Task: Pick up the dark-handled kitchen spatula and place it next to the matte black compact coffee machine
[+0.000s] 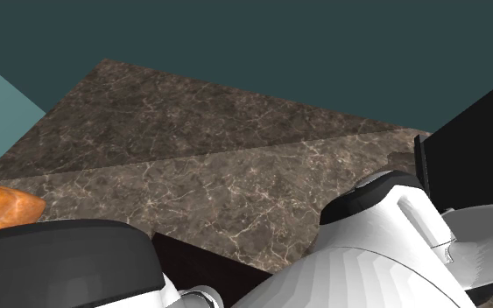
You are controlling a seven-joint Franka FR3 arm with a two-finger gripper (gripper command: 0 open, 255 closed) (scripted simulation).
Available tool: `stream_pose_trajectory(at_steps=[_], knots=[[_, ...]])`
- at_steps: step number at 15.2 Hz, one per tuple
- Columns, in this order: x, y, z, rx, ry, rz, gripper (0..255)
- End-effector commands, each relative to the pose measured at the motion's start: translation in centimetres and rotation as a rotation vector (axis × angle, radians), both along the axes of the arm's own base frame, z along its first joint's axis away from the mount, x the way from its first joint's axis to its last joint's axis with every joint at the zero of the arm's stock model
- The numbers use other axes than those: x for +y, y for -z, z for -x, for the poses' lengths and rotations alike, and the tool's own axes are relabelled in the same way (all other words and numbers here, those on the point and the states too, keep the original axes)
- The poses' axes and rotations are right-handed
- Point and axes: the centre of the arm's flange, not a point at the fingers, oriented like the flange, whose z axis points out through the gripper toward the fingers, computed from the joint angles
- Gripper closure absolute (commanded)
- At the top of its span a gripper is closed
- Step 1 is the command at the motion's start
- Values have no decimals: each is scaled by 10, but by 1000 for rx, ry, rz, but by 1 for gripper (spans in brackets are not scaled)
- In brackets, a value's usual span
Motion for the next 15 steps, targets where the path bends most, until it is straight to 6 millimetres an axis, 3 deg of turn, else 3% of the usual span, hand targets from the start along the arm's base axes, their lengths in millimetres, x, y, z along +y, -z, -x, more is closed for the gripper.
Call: stream_pose_trajectory(at_steps=[1,4,8,15], knots=[[0,0,0,0,0,0,0],[0,0,0,0,0,0,0],[-1,-50,3,0,0,0,0],[-1,-50,3,0,0,0,0]])
